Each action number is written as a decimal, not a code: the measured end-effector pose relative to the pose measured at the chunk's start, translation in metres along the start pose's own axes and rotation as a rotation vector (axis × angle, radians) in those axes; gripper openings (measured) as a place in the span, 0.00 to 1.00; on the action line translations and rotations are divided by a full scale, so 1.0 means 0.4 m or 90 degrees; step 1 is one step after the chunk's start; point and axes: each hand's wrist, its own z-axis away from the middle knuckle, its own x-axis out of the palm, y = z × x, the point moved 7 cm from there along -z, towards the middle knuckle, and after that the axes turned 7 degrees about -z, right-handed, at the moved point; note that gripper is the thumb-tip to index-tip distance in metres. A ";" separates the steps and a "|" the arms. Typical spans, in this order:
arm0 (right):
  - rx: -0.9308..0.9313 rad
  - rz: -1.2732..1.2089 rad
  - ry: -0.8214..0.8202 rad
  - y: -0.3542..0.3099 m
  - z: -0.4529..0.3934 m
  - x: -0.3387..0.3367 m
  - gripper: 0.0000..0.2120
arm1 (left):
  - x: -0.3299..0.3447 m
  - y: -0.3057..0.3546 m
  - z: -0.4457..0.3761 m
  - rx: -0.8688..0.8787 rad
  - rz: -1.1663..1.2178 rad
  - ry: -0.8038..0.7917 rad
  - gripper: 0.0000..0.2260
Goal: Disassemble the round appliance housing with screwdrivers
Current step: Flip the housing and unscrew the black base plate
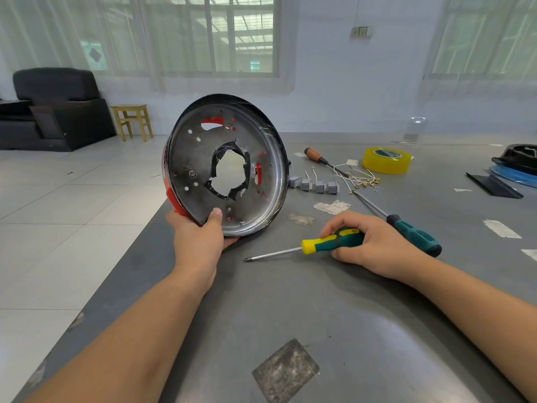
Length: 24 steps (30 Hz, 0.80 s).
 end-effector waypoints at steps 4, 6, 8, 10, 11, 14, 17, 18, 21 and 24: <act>-0.056 0.075 -0.036 -0.028 0.004 0.023 0.19 | 0.005 0.003 0.006 0.004 0.012 -0.017 0.17; -0.081 0.136 -0.042 -0.041 0.001 0.028 0.17 | 0.008 0.005 0.009 0.010 0.014 -0.020 0.18; -0.115 0.196 -0.011 -0.061 -0.013 0.038 0.11 | 0.010 0.006 0.010 0.015 0.022 -0.022 0.18; -0.147 0.237 0.067 -0.096 -0.031 0.056 0.07 | 0.013 0.006 0.011 0.017 0.025 -0.026 0.18; -0.164 0.258 0.104 -0.117 -0.041 0.072 0.08 | 0.013 0.006 0.011 0.019 0.026 -0.028 0.19; -0.187 0.308 0.155 -0.174 -0.086 0.138 0.13 | 0.013 0.007 0.009 0.026 0.021 -0.028 0.19; -0.156 0.316 0.158 -0.201 -0.139 0.190 0.13 | 0.013 0.002 0.007 0.020 0.020 -0.026 0.18; -0.142 0.315 0.156 -0.206 -0.154 0.204 0.13 | 0.013 0.001 0.006 0.019 0.020 -0.025 0.17; -0.092 0.319 0.148 -0.215 -0.186 0.236 0.12 | 0.013 0.001 0.004 0.025 0.011 -0.022 0.17; -0.048 0.323 0.143 -0.217 -0.205 0.249 0.09 | 0.012 -0.003 0.002 0.024 0.008 -0.019 0.16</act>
